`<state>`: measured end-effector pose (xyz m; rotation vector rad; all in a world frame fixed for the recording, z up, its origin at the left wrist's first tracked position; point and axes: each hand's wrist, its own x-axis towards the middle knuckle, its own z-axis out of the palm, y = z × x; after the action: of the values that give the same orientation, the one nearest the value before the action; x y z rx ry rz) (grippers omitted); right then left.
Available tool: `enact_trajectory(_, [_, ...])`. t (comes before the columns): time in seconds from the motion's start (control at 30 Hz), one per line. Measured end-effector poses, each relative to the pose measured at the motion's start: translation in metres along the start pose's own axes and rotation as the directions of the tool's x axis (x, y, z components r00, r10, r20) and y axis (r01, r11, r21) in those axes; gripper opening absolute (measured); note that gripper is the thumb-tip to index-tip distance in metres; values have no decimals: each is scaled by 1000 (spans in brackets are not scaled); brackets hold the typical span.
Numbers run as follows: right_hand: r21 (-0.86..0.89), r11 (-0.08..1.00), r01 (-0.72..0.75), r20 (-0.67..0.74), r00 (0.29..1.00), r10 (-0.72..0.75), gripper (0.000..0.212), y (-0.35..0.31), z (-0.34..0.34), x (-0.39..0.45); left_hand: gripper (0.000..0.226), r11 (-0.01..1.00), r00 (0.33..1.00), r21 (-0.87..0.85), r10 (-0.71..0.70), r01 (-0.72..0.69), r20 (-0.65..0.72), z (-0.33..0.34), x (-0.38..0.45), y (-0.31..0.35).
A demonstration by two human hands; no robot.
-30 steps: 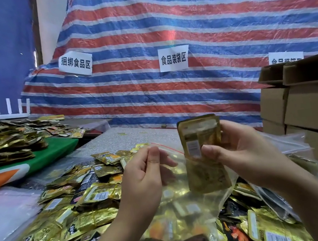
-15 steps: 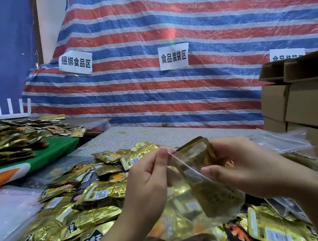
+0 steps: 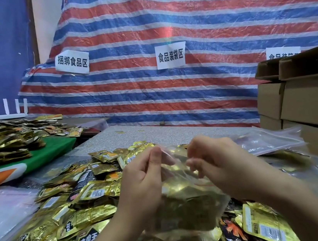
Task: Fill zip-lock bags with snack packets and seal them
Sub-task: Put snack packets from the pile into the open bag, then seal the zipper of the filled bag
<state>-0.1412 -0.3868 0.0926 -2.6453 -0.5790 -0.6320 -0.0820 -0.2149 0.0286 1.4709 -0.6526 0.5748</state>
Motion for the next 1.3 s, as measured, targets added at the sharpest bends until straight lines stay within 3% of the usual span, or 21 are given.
enact_trajectory(0.13, [43, 998, 47, 38, 998, -49, 38, 0, 1, -2, 38, 991, 995, -96, -97, 94, -29, 0, 1, -3])
enact_trajectory(0.27, [71, 993, 91, 3, 996, -91, 24, 4, 0, -3, 38, 970, 987, -195, -156, 147, -31, -2, 5, -1])
enact_trajectory(0.37, [-32, 983, 182, -106, 977, -184, 14, 8, -8, -2, 37, 955, 985, -245, -172, 166, -1, -3, 8, 5])
enact_trajectory(0.5, [-154, 973, 171, -323, 922, -214, 11, 6, -17, -1, 40, 985, 998, -162, -54, 50, -16, 1, 15, 19])
enact_trajectory(0.67, [-74, 992, 105, -493, 860, -128, 12, 9, -27, -1, 38, 996, 998, -79, 44, -40, 49, 14, 36, 44])
enact_trajectory(0.8, [-1, 1000, -24, -461, 887, 21, 6, 13, -28, -1, 37, 997, 992, -38, 76, -72, 105, 25, 46, 50])
enact_trajectory(0.9, [-27, 997, -70, -459, 887, 50, 24, 11, -26, 0, 36, 996, 987, -23, 91, -89, 134, 33, 47, 49])
enact_trajectory(1.0, [25, 996, -81, -449, 890, 84, 29, 6, -28, 2, 35, 992, 979, -29, 122, -119, 161, 37, 48, 51])
enact_trajectory(1.17, [52, 997, -51, -439, 896, 69, 9, 1, -25, 3, 39, 990, 962, -67, 140, -127, 234, 36, 46, 53])
enact_trajectory(1.3, [108, 994, -17, -452, 890, 64, 16, -4, -23, 3, 37, 993, 957, -50, 120, -111, 264, 29, 45, 54])
